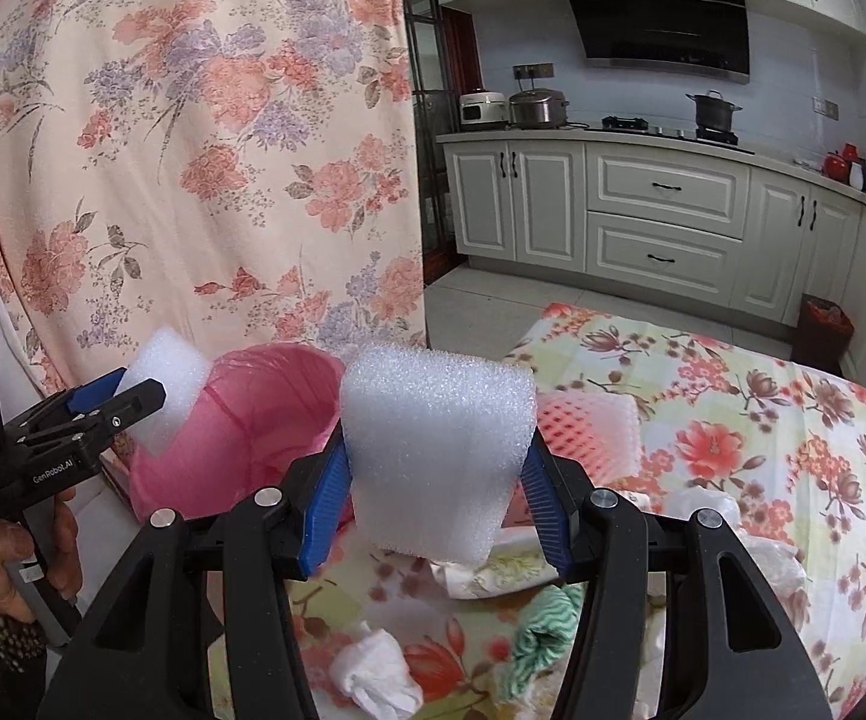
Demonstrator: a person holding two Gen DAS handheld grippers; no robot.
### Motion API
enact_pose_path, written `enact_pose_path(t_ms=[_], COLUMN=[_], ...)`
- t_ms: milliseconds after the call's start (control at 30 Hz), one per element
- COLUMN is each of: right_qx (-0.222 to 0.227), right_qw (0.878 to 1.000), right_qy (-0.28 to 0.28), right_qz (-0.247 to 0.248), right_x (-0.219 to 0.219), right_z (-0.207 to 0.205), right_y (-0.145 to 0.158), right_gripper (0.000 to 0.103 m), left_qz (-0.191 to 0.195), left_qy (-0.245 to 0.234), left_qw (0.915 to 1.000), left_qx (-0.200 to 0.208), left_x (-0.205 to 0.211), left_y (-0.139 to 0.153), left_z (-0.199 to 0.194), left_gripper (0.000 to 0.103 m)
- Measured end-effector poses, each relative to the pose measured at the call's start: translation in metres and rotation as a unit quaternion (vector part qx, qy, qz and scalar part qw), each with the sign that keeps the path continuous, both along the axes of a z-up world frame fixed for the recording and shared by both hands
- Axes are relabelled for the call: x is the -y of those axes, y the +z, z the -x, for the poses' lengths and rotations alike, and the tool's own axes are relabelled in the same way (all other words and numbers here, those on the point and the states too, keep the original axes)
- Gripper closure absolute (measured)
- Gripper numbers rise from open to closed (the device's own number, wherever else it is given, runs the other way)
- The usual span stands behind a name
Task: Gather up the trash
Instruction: 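Lift the white foam block with the right gripper over the pink wastebasket, then move the right gripper back toward the crumpled white tissue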
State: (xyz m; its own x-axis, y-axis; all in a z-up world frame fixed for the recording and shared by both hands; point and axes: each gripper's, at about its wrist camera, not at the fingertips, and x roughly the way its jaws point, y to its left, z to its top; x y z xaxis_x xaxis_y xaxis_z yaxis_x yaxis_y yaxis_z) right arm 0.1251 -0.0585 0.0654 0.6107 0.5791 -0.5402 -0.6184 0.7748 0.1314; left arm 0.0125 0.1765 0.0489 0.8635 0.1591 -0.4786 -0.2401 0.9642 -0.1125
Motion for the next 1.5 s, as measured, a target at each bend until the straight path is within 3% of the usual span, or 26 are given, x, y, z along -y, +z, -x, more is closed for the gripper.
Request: enact_pose_path(t_ms=[467, 833, 900, 1000, 1200, 1500], right_qx=[-0.022, -0.037, -0.04, -0.046, -0.046, -0.031], right_qw=[0.996, 0.992, 0.992, 0.993, 0.994, 0.998], right_qy=[0.082, 0.119, 0.119, 0.112, 0.094, 0.049], right_qz=[-0.006, 0.008, 0.012, 0.012, 0.004, -0.008], right_x=[-0.097, -0.142, -0.145, -0.145, -0.132, -0.08], right_z=[-0.006, -0.004, -0.005, -0.009, -0.012, -0.011], right_y=[0.004, -0.01, -0.013, -0.016, -0.016, -0.009], right_gripper=[0.05, 0.05, 0.049, 0.035, 0.034, 0.03], left_qz=[0.005, 0.011, 0.012, 0.015, 0.024, 0.025], left_qy=[0.031, 0.041, 0.041, 0.042, 0.042, 0.036], left_qw=[0.9995, 0.9991, 0.9991, 0.999, 0.9988, 0.999], left_qx=[0.001, 0.001, 0.002, 0.003, 0.002, 0.005], left_x=[-0.042, -0.056, -0.057, -0.058, -0.061, -0.054], left_y=[-0.003, -0.006, -0.006, -0.006, -0.008, -0.003], left_z=[0.013, 0.022, 0.022, 0.022, 0.019, 0.02], left_gripper=[0.028, 0.028, 0.027, 0.026, 0.019, 0.019])
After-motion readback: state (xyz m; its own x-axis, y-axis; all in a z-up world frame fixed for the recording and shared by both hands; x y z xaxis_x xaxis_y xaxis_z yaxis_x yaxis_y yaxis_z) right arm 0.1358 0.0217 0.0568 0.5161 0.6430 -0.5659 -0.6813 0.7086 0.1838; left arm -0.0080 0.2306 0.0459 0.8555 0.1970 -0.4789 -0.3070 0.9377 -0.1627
